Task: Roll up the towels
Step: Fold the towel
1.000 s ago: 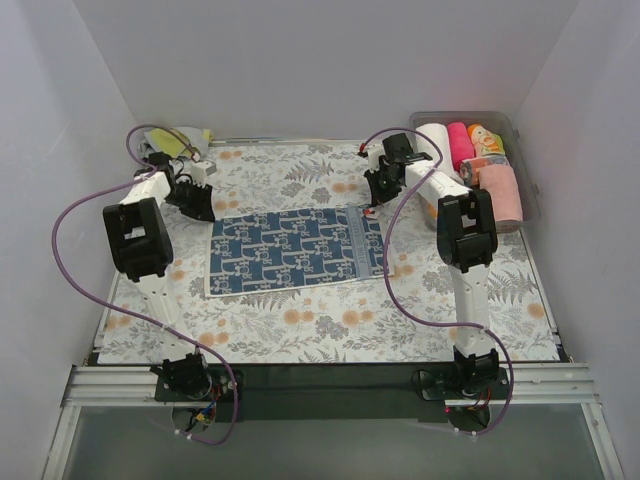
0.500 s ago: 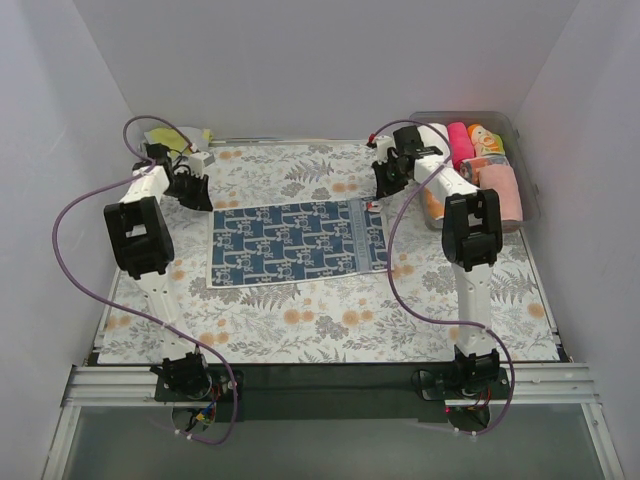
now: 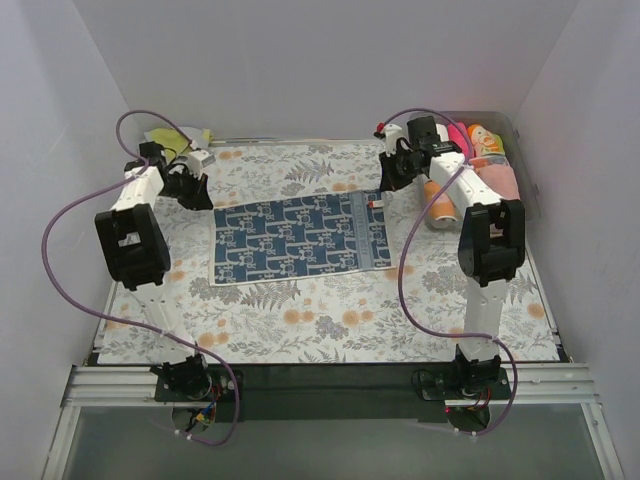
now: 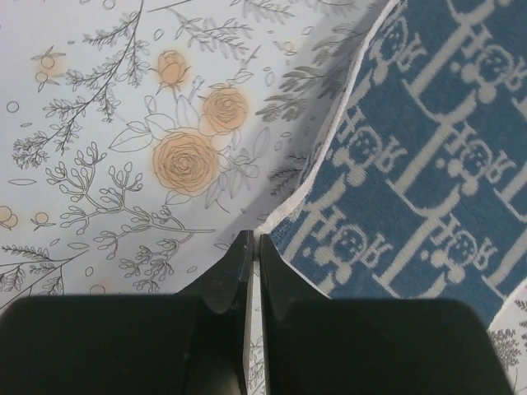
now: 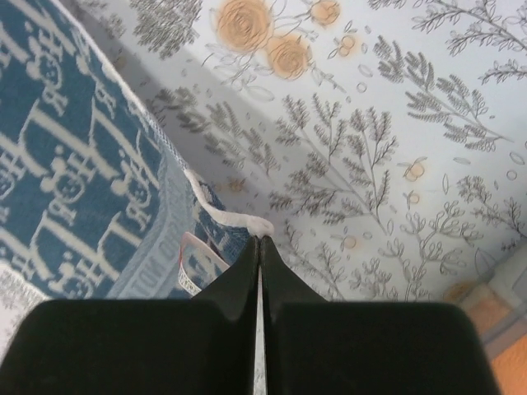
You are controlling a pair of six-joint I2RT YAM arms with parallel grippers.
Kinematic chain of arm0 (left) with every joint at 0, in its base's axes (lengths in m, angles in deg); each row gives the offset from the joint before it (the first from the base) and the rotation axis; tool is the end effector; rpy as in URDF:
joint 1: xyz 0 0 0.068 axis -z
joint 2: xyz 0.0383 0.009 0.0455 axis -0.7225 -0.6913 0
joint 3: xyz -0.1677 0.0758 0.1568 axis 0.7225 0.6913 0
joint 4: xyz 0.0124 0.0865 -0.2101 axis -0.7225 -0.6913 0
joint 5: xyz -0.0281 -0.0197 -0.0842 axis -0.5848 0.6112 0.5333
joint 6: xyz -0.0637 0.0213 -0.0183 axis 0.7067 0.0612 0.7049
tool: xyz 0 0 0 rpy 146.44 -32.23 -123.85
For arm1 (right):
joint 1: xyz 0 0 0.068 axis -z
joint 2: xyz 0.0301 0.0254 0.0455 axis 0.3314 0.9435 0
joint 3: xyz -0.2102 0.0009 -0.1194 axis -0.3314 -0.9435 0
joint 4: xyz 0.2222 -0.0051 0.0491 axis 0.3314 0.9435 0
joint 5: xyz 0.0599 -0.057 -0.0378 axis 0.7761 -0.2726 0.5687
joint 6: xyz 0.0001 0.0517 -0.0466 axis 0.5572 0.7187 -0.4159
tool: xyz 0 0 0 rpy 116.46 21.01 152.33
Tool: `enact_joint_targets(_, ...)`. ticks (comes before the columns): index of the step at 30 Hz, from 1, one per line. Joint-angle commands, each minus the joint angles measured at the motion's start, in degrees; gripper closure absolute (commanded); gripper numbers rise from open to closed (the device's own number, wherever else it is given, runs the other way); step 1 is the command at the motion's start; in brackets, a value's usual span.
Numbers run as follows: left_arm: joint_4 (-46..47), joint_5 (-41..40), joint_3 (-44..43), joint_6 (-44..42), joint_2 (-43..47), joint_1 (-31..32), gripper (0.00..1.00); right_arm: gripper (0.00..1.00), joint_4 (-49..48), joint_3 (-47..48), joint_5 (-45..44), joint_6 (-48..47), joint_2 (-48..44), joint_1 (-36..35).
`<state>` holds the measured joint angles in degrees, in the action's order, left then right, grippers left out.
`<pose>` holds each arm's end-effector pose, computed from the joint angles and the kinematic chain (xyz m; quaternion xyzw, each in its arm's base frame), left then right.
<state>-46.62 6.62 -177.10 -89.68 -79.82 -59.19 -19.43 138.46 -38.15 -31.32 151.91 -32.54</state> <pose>0.3946 0.0530 0.1711 0.0085 0.9286 -0.3076 0.2073 0.4222 0.1202 0.2149 -0.2935 0.8758 0.1668 0.3451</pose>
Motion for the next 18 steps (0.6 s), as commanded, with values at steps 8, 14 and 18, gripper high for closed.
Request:
enact_joint_targets(8, -7.58, 6.13, 15.70, -21.17, 18.22, -2.98, 1.00, 0.99, 0.56, -15.33, 3.13, -6.83, -12.43, 0.18)
enact_joint_targets(14, -10.84, 1.93, 27.22, -31.92, 23.15, -3.51, 1.00, 0.99, 0.38, -24.47, 2.44, -12.80, -17.36, 0.18)
enact_joint_targets(18, -5.23, -2.12, 35.83, -32.90, 25.00, -3.51, 1.00, 0.99, 0.38, -29.22, 1.99, -14.22, -17.55, 0.09)
